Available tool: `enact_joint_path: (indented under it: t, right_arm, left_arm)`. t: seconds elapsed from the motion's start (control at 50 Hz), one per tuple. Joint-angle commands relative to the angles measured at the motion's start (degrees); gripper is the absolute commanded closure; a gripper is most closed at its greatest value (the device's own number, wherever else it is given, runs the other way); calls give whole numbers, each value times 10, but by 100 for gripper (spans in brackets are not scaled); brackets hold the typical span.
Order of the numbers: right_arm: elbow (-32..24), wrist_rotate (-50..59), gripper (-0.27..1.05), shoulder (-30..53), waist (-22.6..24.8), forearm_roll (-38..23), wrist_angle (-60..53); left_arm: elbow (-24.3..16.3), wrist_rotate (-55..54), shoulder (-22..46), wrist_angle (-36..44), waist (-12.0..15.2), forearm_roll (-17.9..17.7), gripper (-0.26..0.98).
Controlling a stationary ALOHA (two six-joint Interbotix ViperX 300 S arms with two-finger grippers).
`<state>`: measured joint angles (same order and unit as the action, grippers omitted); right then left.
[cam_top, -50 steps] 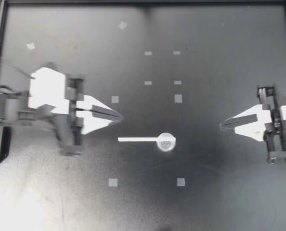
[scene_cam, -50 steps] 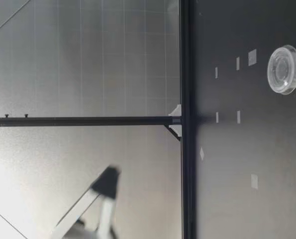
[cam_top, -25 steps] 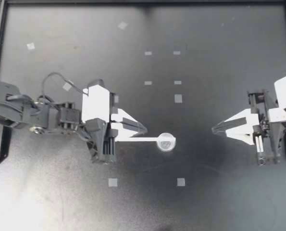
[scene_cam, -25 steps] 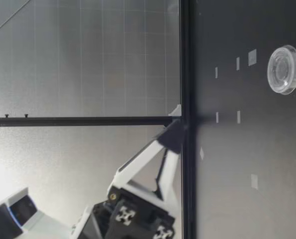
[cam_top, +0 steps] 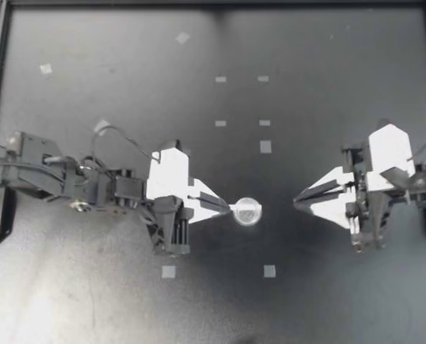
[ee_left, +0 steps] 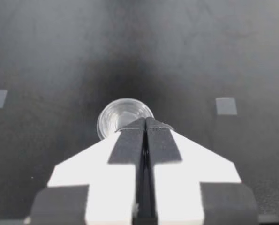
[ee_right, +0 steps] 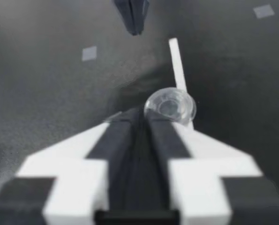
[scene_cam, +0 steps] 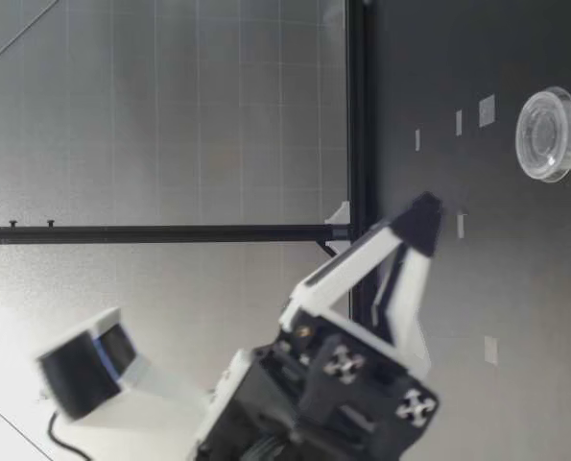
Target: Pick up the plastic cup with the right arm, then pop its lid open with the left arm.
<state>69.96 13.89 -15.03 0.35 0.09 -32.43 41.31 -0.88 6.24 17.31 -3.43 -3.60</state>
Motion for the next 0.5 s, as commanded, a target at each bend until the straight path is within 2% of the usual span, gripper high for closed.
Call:
enact_joint_path:
  t: [0.0, 0.26, 0.48]
  right_arm:
    - [-21, 1, 35, 20, 8, -1, -9]
    - [-54, 25, 15, 112, 14, -1, -9]
    - [-75, 33, 13, 163, 15, -1, -10]
  left_arm:
    - [-16, -1, 0, 5, -1, -1, 74]
    - [-34, 5, 34, 5, -1, -1, 74]
    - [-54, 8, 67, 9, -1, 0, 74]
